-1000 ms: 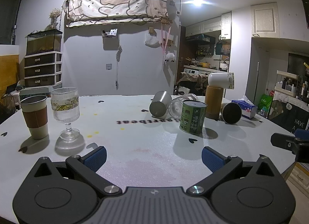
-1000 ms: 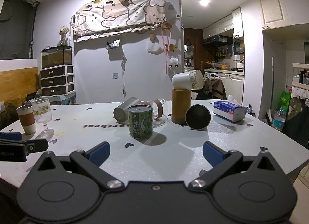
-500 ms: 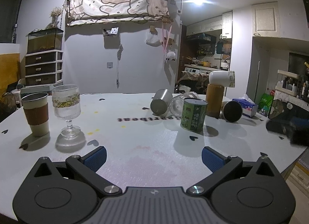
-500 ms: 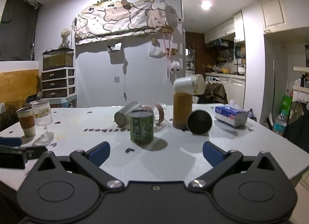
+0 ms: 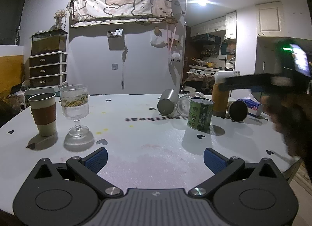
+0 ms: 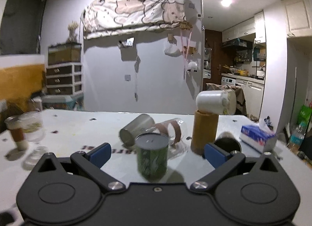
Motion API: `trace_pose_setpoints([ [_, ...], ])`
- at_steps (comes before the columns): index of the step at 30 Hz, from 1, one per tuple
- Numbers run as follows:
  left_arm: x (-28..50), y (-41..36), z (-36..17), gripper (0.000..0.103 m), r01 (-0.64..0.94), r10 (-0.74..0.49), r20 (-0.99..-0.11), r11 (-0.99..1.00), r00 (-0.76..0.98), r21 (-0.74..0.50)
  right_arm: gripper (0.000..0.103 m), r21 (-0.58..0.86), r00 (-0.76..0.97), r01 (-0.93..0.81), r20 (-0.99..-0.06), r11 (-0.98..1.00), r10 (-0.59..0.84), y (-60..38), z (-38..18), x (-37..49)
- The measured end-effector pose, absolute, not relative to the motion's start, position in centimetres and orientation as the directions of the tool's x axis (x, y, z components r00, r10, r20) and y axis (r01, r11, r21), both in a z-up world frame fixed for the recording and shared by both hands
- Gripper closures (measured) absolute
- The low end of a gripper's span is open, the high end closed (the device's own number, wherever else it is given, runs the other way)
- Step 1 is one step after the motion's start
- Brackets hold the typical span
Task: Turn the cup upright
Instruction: 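Move the right tool to the green tin and grasp its end, then lift the green tin with the right tool and rotate it upright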
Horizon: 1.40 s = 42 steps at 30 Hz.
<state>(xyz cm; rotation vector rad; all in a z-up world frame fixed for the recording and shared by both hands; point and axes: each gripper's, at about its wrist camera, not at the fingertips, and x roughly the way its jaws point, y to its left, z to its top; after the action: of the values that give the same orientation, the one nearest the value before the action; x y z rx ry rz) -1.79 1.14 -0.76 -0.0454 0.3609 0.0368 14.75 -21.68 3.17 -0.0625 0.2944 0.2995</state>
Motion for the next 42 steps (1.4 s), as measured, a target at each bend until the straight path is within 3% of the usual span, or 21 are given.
trace_pose_setpoints([
  [9,-2.0,0.9,-0.8,0.0,-0.008,-0.007,-0.355,0.999,0.935,-0.04,0.005,0.102,0.825,-0.273,-0.487,0.957,0.287,-18.7,1.7,25.8],
  [17,-2.1,1.1,-0.9,0.0,-0.006,-0.012,-0.355,0.999,0.935,-0.049,0.006,0.074,0.792,-0.242,-0.56,0.967,0.241,-15.7,-0.5,29.1],
  [19,-2.0,1.2,-0.9,0.0,-0.007,-0.012,-0.355,0.999,0.935,-0.052,0.008,0.069,0.797,-0.223,-0.561,0.972,0.222,-15.7,-0.9,29.5],
  [20,-2.0,1.3,-0.9,0.0,-0.008,-0.012,-0.356,0.999,0.934,-0.054,0.013,0.079,0.794,-0.222,-0.564,0.972,0.227,-15.9,-1.2,29.7],
  [21,-2.0,1.3,-0.9,0.0,-0.007,-0.014,-0.357,0.998,0.934,-0.056,0.025,0.09,0.79,-0.221,-0.568,0.971,0.232,-16.1,-1.3,29.8],
  [22,-2.0,1.4,-1.0,0.0,-0.004,-0.018,-0.358,0.998,0.934,-0.062,0.028,0.104,0.783,-0.223,-0.573,0.969,0.242,-16.4,-1.4,29.8],
  [26,-1.6,1.5,-1.2,0.0,0.007,-0.034,-0.37,0.997,0.928,-0.075,0.028,0.088,0.781,-0.264,-0.565,0.961,0.266,-16.5,-1.1,27.8],
  [36,-0.4,1.1,-2.4,0.0,0.011,-0.032,-0.403,0.998,0.915,-0.056,0.028,0.137,0.644,-0.61,-0.488,0.78,0.589,-13.5,1.3,16.2],
  [42,-0.2,1.7,-2.6,0.0,-0.022,-0.009,-0.394,0.997,0.919,-0.073,0.028,0.195,0.539,-0.724,-0.438,0.661,0.719,-12.7,3.6,11.1],
])
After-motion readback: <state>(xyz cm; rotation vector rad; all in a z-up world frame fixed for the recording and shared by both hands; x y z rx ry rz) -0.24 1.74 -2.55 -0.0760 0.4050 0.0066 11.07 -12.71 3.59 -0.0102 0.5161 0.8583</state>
